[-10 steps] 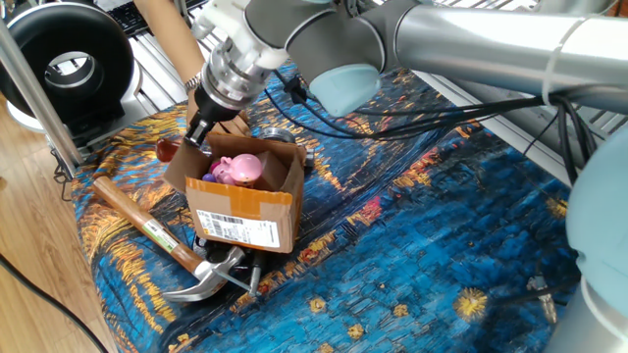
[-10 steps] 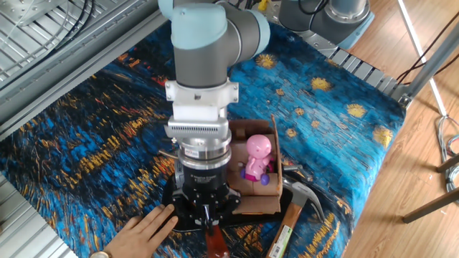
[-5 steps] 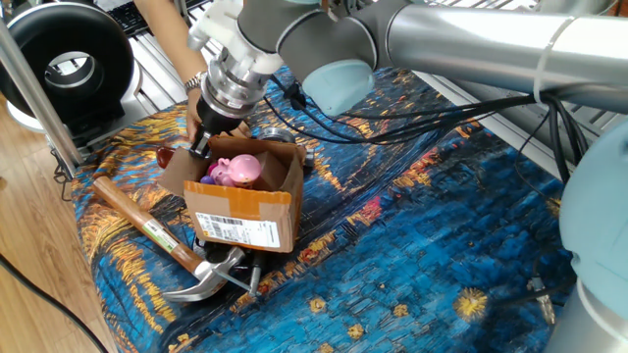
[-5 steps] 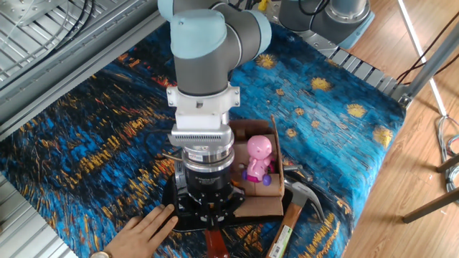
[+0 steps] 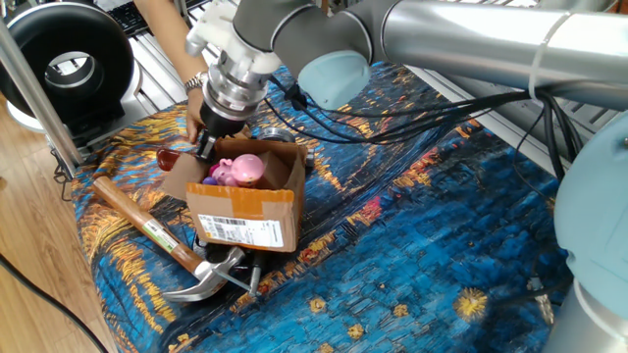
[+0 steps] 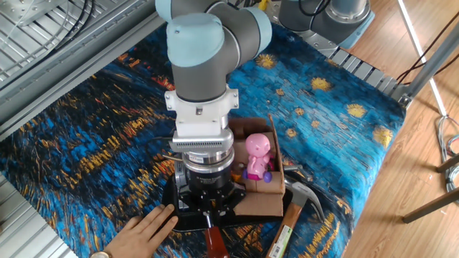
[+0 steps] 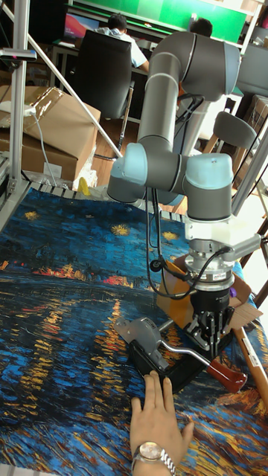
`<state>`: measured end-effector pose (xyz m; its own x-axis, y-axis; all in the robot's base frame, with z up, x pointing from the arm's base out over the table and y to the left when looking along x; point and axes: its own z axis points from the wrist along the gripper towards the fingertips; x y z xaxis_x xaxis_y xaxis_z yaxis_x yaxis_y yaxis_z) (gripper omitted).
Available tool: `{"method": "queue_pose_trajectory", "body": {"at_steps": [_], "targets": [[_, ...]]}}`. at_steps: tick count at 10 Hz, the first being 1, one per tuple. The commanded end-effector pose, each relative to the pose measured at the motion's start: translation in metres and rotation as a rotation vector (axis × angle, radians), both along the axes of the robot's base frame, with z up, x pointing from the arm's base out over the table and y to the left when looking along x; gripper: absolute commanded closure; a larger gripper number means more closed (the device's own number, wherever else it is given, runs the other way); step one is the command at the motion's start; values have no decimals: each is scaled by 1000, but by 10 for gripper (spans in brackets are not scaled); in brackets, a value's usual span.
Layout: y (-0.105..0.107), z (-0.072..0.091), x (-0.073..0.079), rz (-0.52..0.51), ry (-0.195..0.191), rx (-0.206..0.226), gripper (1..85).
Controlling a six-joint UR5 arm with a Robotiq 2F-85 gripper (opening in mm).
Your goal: Push down the lever
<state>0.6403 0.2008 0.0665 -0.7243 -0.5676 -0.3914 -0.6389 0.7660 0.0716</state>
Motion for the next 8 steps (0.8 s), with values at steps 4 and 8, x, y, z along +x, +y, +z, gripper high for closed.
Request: {"method": "queue_pose_trajectory", "body": {"at_steps": [4,8], "targets": [[-21,12,-8,24,20,-21,700],[-27,10,0,16,-5,-37,720]]}}
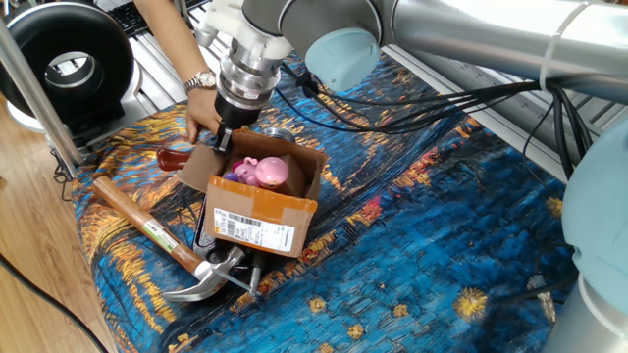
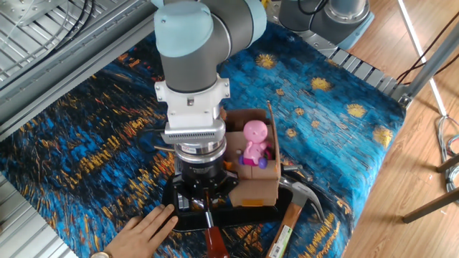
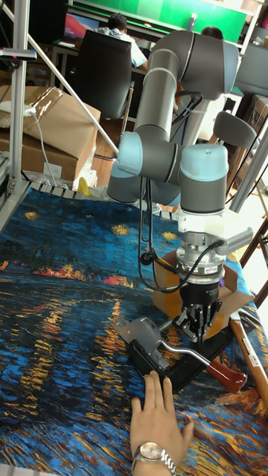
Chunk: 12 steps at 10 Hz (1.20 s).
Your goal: Push down the lever
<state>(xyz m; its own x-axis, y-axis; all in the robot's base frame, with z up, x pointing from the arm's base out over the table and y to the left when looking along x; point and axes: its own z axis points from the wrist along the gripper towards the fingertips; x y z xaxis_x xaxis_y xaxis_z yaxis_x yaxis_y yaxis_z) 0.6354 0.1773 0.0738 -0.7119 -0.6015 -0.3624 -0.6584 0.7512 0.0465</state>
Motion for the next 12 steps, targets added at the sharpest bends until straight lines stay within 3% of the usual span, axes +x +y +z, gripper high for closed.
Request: {"method": "queue_pose_trajectory", "body": {"at_steps": [1,4,6,8,9,12], "targets": [[-7,1,9,-11,-27,-5,723],[-14,0,5,-26,-12,-22,727],[-11,-4,6,-36,-9,-10,730],[-8,-8,8,-69,-3,14,733],[-3,-4,1,-95,24,62,743],[-17,0,-3,-118,37,13,743]]}}
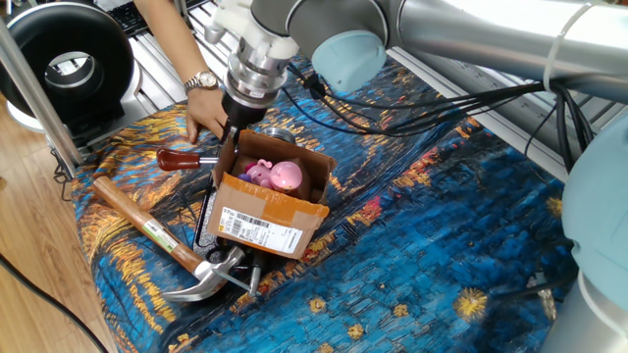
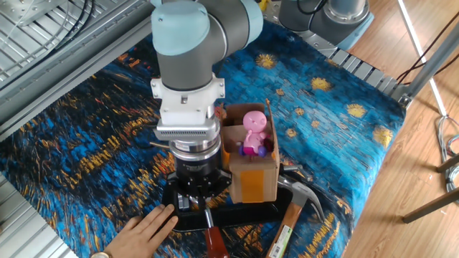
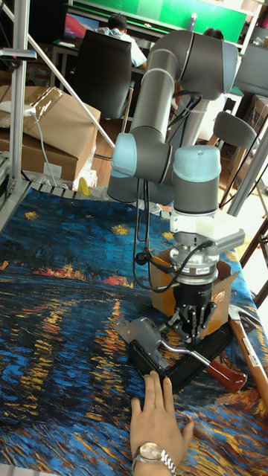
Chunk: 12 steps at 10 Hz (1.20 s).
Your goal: Push down the lever
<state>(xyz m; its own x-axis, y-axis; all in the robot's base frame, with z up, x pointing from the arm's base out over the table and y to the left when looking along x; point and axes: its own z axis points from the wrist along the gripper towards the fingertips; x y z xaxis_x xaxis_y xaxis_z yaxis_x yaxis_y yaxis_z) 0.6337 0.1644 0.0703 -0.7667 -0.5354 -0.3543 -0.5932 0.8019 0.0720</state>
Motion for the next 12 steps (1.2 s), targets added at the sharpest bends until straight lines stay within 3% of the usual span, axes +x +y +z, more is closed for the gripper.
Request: {"method": "queue_pose_trajectory", "body": {"at_steps": [1,3,8,12], "targets": [[1,1,2,-49,17,-9,743],[5,3,6,-78,12,-38,753],[17,-8,9,-106,10,-25,750],[17,-16,10,-103,7,-38,747]]}}
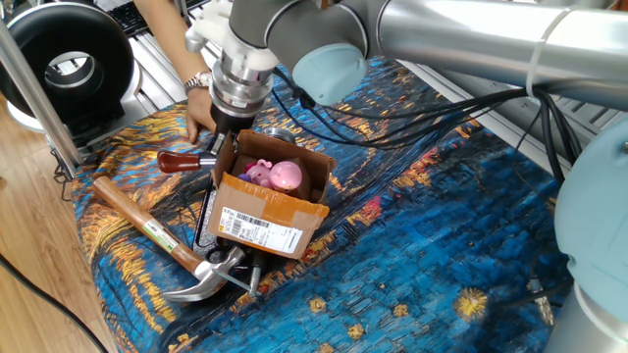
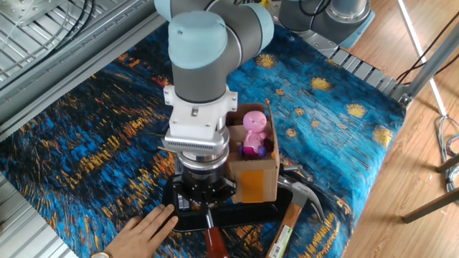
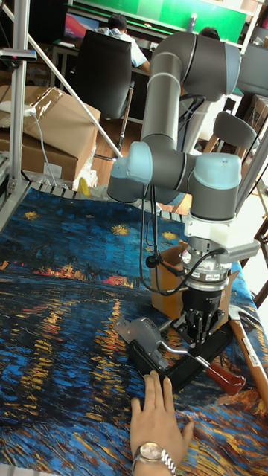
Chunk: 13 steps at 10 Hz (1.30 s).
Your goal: Push down the lever
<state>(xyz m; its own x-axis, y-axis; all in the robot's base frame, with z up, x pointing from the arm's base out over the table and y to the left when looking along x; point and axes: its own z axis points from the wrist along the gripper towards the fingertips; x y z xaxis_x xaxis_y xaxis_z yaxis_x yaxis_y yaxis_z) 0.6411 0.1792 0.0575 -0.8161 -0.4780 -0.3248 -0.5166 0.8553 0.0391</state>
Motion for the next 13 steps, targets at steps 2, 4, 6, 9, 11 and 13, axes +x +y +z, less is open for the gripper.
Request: {"method": "queue_pose_trajectory", "body": {"at_steps": [2,4,6,9,11,13], "targets": [[4,-9,4,-14,-8,5,747],[2,-13,5,-13,-10,0,747],[-1,-16,7,-14,-17,-15,750],[0,-18,6,-18,-17,-19,753],[-4,-20,6,-17,-16,-31,753],[-6,-17,3,-12,-7,-37,753]]}}
